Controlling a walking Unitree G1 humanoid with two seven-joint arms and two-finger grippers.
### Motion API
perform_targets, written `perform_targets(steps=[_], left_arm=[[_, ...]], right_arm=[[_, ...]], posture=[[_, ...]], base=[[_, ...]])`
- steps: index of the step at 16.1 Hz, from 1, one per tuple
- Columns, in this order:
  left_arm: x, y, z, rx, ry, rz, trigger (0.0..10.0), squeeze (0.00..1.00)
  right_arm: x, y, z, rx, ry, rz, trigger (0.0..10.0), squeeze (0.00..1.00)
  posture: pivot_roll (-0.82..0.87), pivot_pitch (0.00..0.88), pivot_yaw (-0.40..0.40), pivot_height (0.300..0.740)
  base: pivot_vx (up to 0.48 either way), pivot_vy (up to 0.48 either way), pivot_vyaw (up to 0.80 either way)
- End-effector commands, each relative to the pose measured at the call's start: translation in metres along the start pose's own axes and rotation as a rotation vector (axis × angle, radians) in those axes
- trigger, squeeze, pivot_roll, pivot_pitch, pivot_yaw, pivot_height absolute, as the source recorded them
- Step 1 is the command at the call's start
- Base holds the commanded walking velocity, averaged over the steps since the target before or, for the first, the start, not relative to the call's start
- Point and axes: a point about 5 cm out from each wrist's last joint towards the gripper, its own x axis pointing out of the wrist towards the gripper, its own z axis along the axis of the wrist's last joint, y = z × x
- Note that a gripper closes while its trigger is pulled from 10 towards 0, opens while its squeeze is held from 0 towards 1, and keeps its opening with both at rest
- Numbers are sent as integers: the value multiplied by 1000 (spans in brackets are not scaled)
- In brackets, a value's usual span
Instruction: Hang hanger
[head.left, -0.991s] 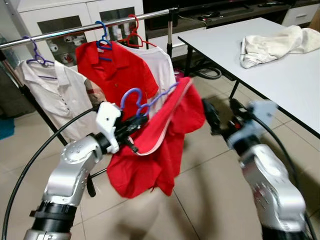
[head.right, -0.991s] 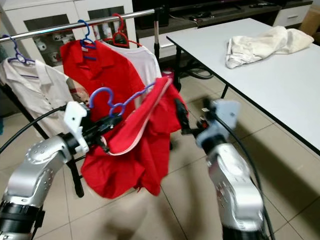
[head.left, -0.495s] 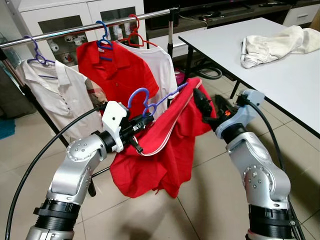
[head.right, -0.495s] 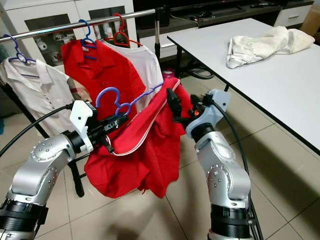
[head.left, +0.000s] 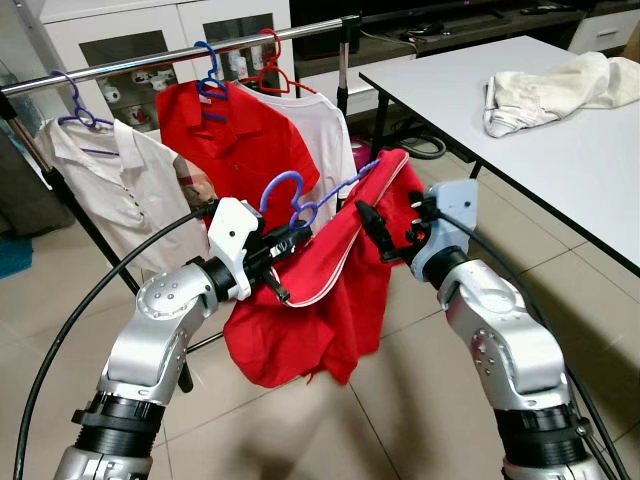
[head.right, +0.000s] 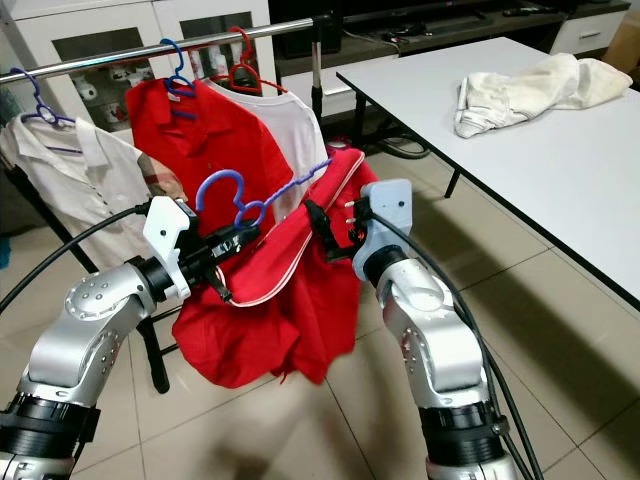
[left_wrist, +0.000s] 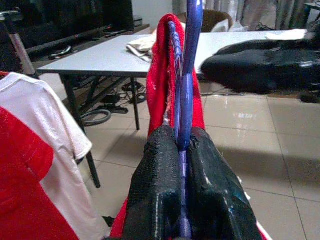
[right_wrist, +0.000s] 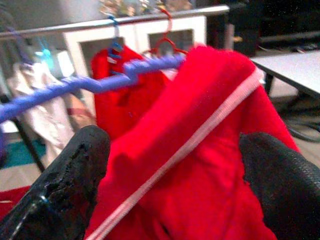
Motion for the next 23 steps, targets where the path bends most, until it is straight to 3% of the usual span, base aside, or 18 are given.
perform_targets(steps=[1, 3, 5, 6, 7, 8, 14, 16, 23], left_arm=[[4, -1, 9, 39, -34, -23, 0, 0], [5, -3, 8, 44, -28, -37, 0, 0], [6, -7, 6, 53, -17, -55, 0, 0], [7, -8, 5, 53, -19, -59, 0, 0], [7, -8, 6, 53, -23, -61, 0, 0], [7, -8, 6, 53, -25, -60, 0, 0], [7, -8, 7, 50, -37, -57, 0, 0], [7, -8, 7, 46, -41, -53, 0, 0], [7, -9, 7, 51, -36, -67, 0, 0]], right_arm=[[5, -1, 7, 16, -29, -22, 10000, 0], [7, 2, 11, 105, -61, -3, 10000, 0], [10, 6, 12, 136, -66, 16, 9961, 0], [12, 7, 10, 136, -56, 10, 8275, 0], [14, 7, 8, 135, -42, 5, 5843, 0], [15, 7, 7, 127, -28, -2, 4667, 0], [17, 3, -2, 77, 29, -23, 3686, 0], [18, 2, -3, 56, 31, -22, 4039, 0], [19, -1, -3, 71, 28, -36, 2863, 0]], posture=[[-208, 0, 56, 740], [-205, 0, 53, 740], [-204, 0, 53, 740], [-204, 0, 52, 740], [-203, 0, 50, 740], [-203, 0, 50, 740], [-203, 0, 40, 740], [-203, 0, 39, 740], [-201, 0, 42, 740]], base=[[0, 0, 0], [0, 0, 0], [0, 0, 0], [0, 0, 0], [0, 0, 0], [0, 0, 0], [0, 0, 0], [0, 0, 0], [0, 0, 0]])
